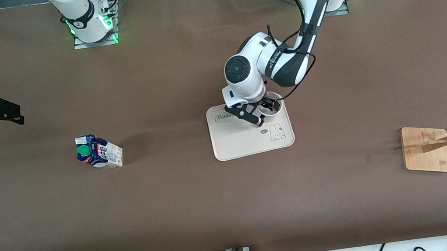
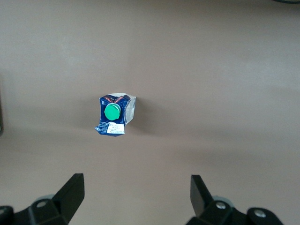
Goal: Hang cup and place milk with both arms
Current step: 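Grasp the white mug by its black handle with the left gripper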
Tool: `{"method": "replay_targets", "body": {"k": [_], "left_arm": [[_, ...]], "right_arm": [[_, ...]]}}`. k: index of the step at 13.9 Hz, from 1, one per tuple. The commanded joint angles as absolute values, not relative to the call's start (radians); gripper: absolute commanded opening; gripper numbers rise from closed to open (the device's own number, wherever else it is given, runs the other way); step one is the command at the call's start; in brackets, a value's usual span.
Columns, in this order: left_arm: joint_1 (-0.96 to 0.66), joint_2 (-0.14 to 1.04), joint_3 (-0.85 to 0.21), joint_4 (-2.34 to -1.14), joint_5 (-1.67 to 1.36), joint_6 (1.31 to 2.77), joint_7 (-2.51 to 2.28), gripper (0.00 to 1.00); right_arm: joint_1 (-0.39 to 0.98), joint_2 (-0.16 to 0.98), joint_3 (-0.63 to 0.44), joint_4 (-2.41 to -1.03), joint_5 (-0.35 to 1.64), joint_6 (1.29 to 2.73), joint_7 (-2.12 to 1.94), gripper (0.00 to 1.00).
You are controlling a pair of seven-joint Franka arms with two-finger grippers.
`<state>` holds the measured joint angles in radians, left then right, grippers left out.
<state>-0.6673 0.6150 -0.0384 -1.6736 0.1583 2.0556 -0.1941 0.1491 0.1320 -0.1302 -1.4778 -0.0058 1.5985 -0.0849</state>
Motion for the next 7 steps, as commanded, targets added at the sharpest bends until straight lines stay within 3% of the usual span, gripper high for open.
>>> {"method": "replay_targets", "body": {"k": [1,3,4,7], "left_arm": [[-0.673,0.594,-0.025,-1.694,0.184,2.06,-0.209,0.53],[-0.675,0.595,-0.026,-1.695,0.184,2.059,-0.209,0.13],[-0.675,0.595,-0.026,-1.695,0.184,2.057,-0.209,0.0],[-0.673,0.591,-0.026,-1.69,0.184,2.057,-0.21,0.0]], "right_arm": [[0.146,0.123,-0.13,-1.48,-0.002,1.595,-0.101,1.0],[0.149,0.123,-0.13,-1.48,-0.002,1.597,-0.097,1.0],[0.149,0.121,-0.13,-1.48,0.0,1.594,-0.094,1.0],[0.149,0.12,-0.132,-1.48,0.002,1.589,-0.089,1.0]]}}
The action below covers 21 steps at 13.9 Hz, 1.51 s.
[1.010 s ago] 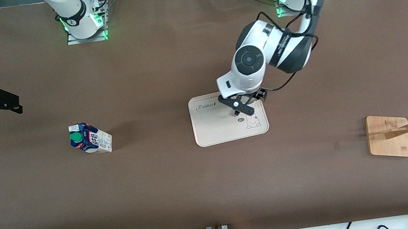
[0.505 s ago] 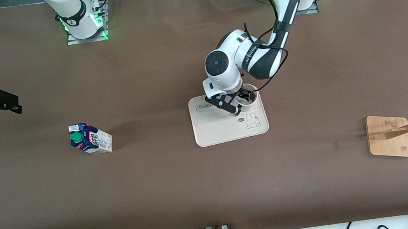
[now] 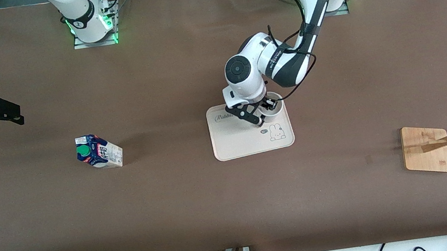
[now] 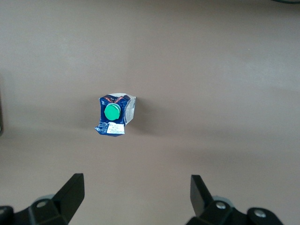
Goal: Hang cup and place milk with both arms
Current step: 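Grasp the white mug by its black handle with the left gripper, then lift the mug and carry it to the wooden mug tree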
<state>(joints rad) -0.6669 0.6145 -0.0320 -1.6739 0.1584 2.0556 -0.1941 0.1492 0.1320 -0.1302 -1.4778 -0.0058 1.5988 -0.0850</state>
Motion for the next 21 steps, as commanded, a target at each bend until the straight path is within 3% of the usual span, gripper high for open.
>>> {"method": "replay_targets", "body": {"k": [1,6,12,15,21], "left_arm": [[-0.672,0.588,-0.026,-1.687,0.184,2.053,-0.21,0.0],[-0.654,0.477,-0.014,-1.674,0.175,1.974,-0.25,0.0],[-0.458,0.25,-0.012,-1.634,0.146,1.864,-0.291,0.0],[-0.313,0.25,-0.014,-1.481,0.103,1.725,-0.29,0.0],[-0.075,0.255,-0.014,-1.419,0.035,1.727,-0.278,0.0]], "right_arm": [[0.149,0.12,-0.13,-1.48,0.002,1.589,-0.089,1.0],[0.149,0.12,-0.133,-1.48,0.009,1.589,-0.087,1.0],[0.144,0.121,-0.133,-1.48,0.009,1.591,-0.087,1.0],[0.144,0.121,-0.133,-1.48,0.009,1.592,-0.087,1.0],[0.144,0.121,-0.133,-1.482,0.014,1.591,-0.086,1.0]]}}
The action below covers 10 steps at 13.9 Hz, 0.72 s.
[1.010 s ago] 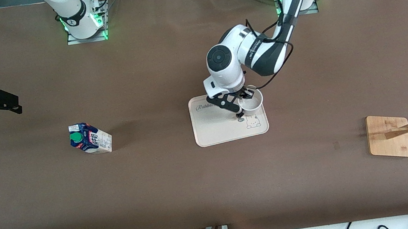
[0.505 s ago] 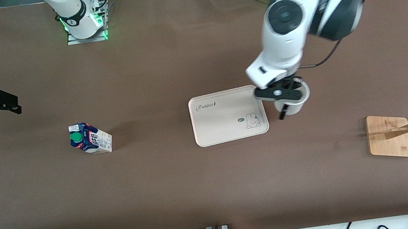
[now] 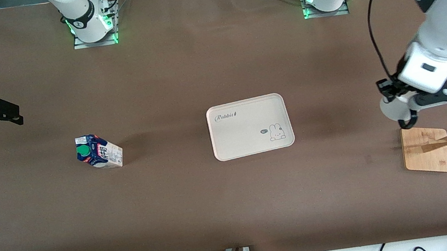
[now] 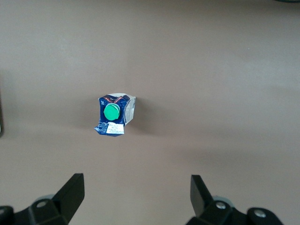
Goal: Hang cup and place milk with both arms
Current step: 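Lift the mug and carry it to the wooden mug tree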
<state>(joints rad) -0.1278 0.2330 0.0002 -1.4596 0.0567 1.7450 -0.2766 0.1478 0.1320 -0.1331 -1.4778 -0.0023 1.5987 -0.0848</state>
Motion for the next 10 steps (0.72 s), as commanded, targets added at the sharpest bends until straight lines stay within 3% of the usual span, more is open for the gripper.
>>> {"method": "replay_targets", "body": {"k": [1,10], "left_arm": [[-0.037,0.256,-0.014,-1.419,0.032,1.73,-0.276,0.0],[0.127,0.356,-0.014,-1.324,-0.098,1.741,-0.103,0.0]], "right_arm": [[0.143,0.121,-0.133,-1.48,0.015,1.591,-0.086,1.0],[0.144,0.121,-0.133,-1.48,0.015,1.589,-0.086,1.0]]}}
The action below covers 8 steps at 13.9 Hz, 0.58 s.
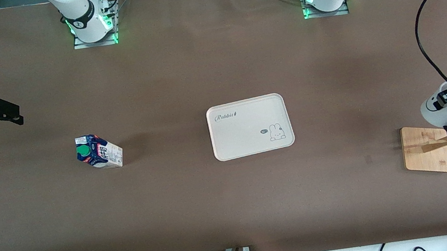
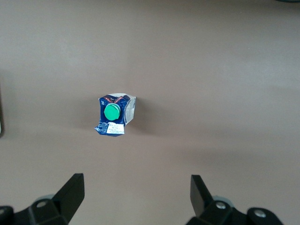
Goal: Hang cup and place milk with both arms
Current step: 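Lift the mug and carry it to the wooden mug tree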
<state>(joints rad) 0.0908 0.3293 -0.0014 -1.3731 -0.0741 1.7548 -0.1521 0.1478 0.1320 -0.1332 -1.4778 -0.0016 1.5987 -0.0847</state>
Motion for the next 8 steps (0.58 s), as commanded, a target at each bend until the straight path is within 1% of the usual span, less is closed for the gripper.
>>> {"method": "replay_targets", "body": {"k": [1,8], "left_arm": [[0.132,0.36,-0.014,-1.322,-0.107,1.741,-0.086,0.0],[0.207,0.374,-0.014,-1.324,-0.156,1.741,-0.025,0.0]], "right_arm": [[0.144,0.121,-0.133,-1.48,0.015,1.591,-0.086,1.0],[0.144,0.123,-0.133,-1.48,0.015,1.591,-0.086,1.0]]}}
